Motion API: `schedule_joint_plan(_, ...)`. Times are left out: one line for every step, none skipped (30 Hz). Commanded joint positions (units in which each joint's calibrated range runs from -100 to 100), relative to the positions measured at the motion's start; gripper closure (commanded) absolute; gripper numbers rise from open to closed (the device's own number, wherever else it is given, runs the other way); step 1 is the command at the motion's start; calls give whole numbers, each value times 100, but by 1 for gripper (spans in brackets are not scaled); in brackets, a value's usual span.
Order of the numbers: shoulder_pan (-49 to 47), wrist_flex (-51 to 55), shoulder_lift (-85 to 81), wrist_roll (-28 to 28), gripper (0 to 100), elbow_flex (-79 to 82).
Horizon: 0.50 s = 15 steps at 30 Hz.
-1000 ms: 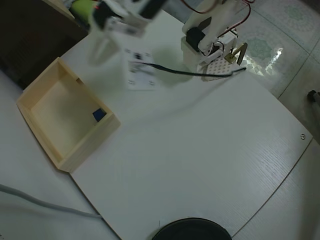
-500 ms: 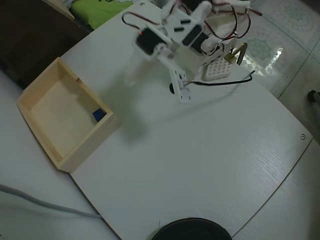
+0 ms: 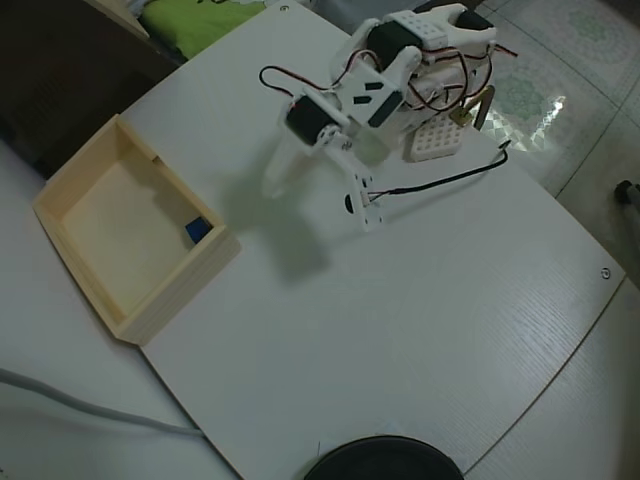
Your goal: Pick up the small blue cube and put it into the box
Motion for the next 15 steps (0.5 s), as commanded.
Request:
schedule_joint_plan(26, -99, -17, 29, 96, 326)
schedule_joint_plan(48, -65, 8, 29, 96, 335)
schedule_joint_plan(63, -65, -34, 24, 96, 326)
schedule_joint_plan(63, -82, -42, 24, 96, 326)
schedule_joint_plan(63, -65, -42, 24, 96, 326)
schedule_joint_plan(55, -65, -17, 24, 96, 326)
schedule_joint_plan(40, -48, 34, 24, 96, 326)
schedule_joint_plan(40, -14, 34, 19, 96, 326)
schedule_joint_plan(33, 71, 34, 19, 96, 326)
schedule_joint_plan(33, 232, 34, 19, 96, 326)
schedule_joint_plan(33, 351, -34, 24, 96, 326)
schedule_joint_plan(33, 360, -34, 9, 96, 326)
schedule_joint_plan(33, 360, -34, 3, 96, 326)
schedule_joint_plan(40, 360, -34, -12, 96, 326)
schedule_joint_plan(63, 368, -42, -12, 96, 326)
